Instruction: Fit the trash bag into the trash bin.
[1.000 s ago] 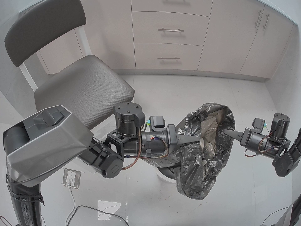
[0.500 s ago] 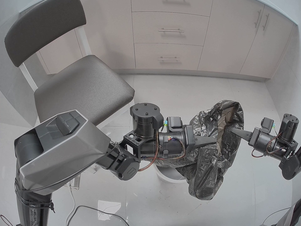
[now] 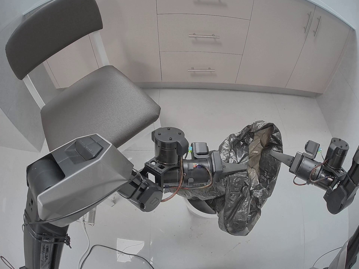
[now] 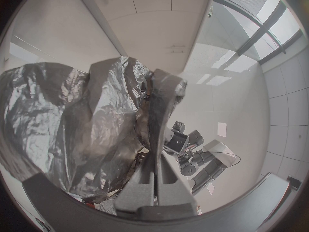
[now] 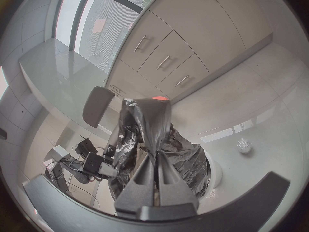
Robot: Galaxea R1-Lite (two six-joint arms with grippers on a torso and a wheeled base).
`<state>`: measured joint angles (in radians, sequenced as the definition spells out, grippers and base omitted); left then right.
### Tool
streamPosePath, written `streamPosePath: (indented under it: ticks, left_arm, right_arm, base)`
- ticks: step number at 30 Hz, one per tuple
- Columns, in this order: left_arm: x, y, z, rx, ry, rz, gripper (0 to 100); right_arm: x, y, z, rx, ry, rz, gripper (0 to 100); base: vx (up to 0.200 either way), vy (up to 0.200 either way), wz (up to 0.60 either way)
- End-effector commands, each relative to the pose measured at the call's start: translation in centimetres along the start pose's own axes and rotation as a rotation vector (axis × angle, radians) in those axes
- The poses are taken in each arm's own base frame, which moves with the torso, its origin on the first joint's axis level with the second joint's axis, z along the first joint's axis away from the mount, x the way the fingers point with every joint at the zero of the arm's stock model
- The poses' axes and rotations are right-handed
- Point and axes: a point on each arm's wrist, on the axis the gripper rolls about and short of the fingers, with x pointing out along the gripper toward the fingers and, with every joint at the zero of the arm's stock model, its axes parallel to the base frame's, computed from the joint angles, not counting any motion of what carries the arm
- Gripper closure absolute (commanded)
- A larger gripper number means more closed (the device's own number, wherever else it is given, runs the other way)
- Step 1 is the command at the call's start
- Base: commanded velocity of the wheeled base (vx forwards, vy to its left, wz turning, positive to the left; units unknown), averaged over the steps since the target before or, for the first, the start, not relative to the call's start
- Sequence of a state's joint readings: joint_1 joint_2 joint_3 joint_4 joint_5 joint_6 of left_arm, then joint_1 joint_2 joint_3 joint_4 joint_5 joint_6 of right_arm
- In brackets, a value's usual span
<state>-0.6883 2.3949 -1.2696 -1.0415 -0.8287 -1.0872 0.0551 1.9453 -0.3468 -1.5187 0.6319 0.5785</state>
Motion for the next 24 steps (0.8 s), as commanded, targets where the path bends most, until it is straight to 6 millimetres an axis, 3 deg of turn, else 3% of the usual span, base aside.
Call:
streamPosePath:
  ticks: [1, 5, 19, 24]
  left_arm:
    - [-1.7, 1.1, 1.1, -0.014, -0.041, 0.03, 100]
    - [-3.7, 2.0, 1.9, -0.03, -0.079, 0.063, 100]
    - [-7.9, 2.1, 2.7, -0.06, -0.15, 0.12, 100]
    - [-8.2, 2.1, 2.8, -0.04, -0.156, 0.124, 100]
  right_arm:
    - [1.4, -1.8, -1.5, 0.034, 0.042, -0.02, 100]
    - [2.3, -2.1, -2.0, 0.038, 0.059, -0.013, 100]
    - [3.5, -2.4, -2.1, 0.028, 0.06, 0.001, 100]
    - [4.3, -2.7, -1.7, 0.021, 0.051, 0.005, 100]
  base:
    - [0.0, 0.0, 0.0]
    - [0.0, 0.0, 0.0]
    - [0.0, 0.0, 0.0]
    - [0.0, 0.0, 0.0]
